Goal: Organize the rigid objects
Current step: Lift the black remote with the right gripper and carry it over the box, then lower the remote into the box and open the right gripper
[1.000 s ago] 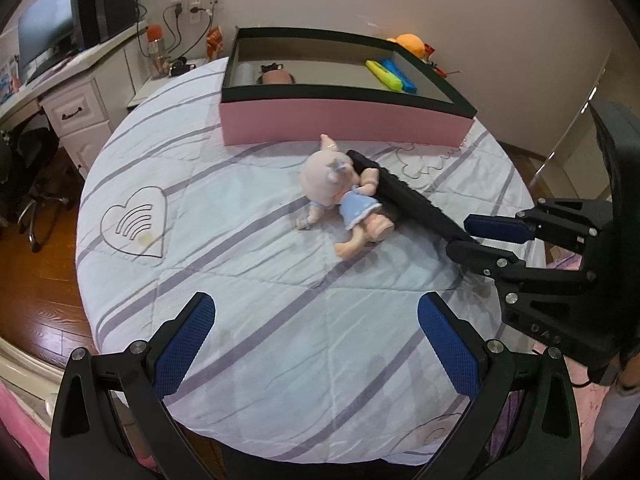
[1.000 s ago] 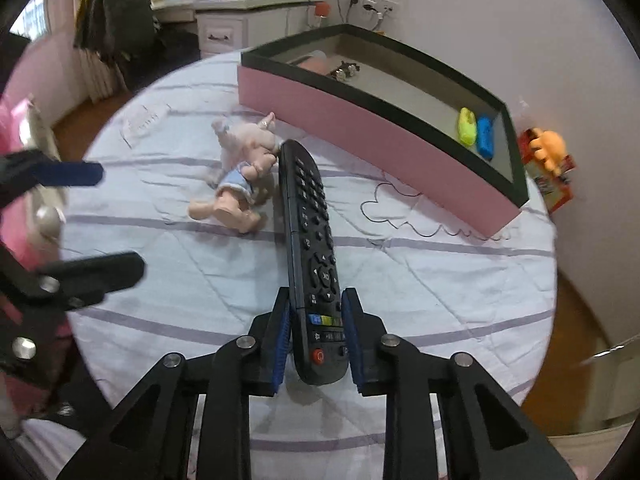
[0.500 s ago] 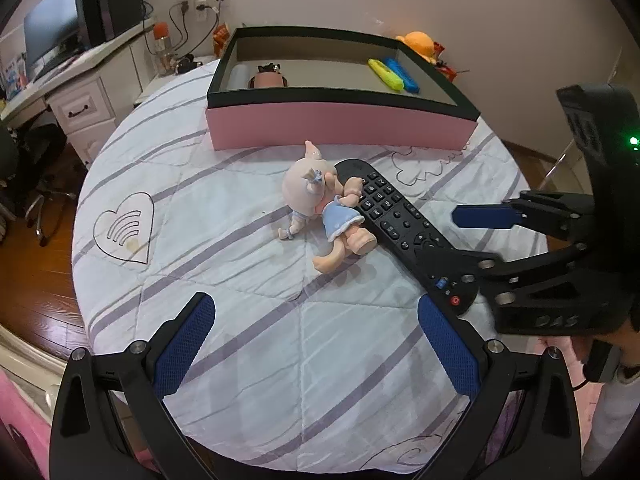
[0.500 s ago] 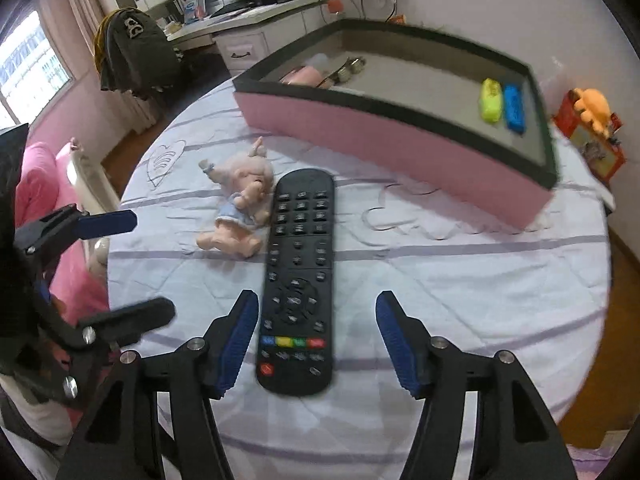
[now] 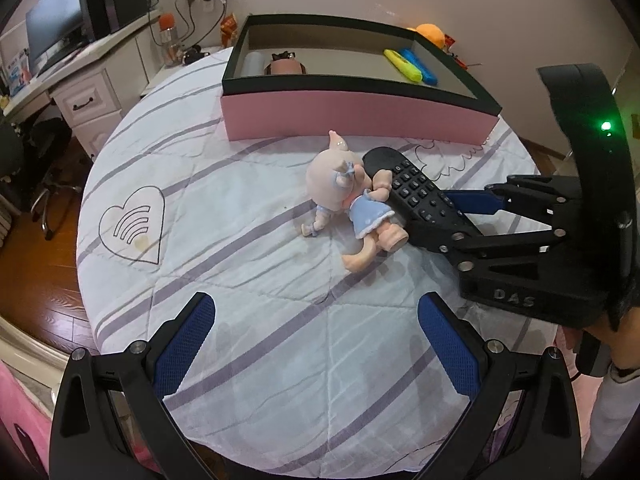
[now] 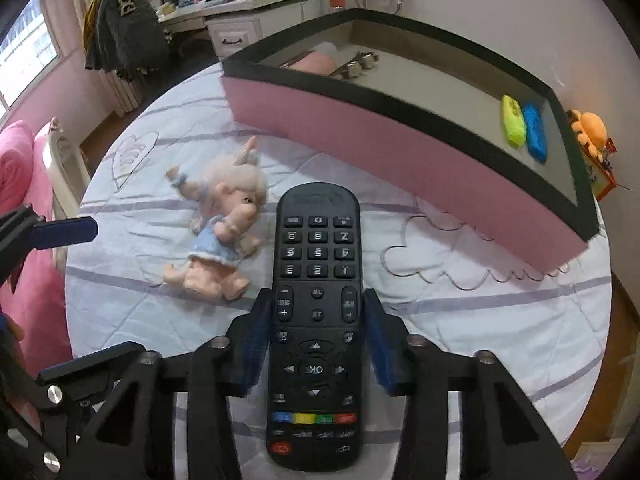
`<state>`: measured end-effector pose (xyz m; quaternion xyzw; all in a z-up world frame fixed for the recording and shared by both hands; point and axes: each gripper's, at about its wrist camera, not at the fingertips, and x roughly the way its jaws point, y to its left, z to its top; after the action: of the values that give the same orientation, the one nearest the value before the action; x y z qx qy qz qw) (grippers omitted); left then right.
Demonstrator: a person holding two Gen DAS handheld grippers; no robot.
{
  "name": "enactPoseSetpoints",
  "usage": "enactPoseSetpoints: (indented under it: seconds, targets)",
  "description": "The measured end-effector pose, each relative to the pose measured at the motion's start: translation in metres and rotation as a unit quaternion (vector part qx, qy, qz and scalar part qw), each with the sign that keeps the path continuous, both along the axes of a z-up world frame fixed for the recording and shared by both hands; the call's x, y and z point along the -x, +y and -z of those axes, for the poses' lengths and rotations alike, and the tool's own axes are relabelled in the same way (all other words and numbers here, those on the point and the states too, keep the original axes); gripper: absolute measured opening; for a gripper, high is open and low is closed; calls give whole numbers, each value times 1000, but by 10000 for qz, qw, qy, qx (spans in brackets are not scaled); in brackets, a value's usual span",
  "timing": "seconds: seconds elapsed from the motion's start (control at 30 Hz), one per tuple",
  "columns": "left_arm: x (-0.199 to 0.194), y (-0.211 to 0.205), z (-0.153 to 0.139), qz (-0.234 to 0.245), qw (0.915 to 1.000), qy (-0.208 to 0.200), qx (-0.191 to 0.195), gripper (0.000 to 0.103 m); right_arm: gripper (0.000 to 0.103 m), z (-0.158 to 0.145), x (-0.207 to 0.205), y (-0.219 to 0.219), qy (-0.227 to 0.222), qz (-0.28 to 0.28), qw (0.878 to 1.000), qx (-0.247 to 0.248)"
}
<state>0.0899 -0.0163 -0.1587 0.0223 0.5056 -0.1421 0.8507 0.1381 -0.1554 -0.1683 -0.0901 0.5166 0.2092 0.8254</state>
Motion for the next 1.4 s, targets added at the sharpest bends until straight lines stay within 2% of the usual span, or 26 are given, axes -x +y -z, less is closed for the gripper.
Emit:
enactPoseSetpoints:
  seconds: [0.17,0.4,0.53,0.67,0.87,1.03,1.23,1.4]
  targets:
    - [-4,-3,-4,152,9998,-53,138,102,44,-7,1,-18,110,146,9988,-450]
    - [-13,-2,-17,180,9992,-211,291,102,44,-48,1,-38,-70,288,9918,-1242]
    - [-20,1,-26,119,9986,-353,376,102,44,-74,-17,-48,-293,541,9868,-1496]
    - [-33,4,-32,37,9982,-466,366,102,44,-86,-55,-58,-429,963,9802,-1677]
    - [-52,7,-30,154,9984,-420,338,102,44,-80,-123,-66,-353,1571,9706,-1790]
    - [-64,10,-25,248,9986,-365,278,102,44,-52,-171,-63,-18,2002,9650,-1691]
    - [-73,17,-16,276,9989,-254,277,102,44,-14,-187,-56,326,2331,9620,-1382]
    - [-73,22,-12,251,9990,-200,319,102,45,-10,-180,-49,212,2475,9620,-1135]
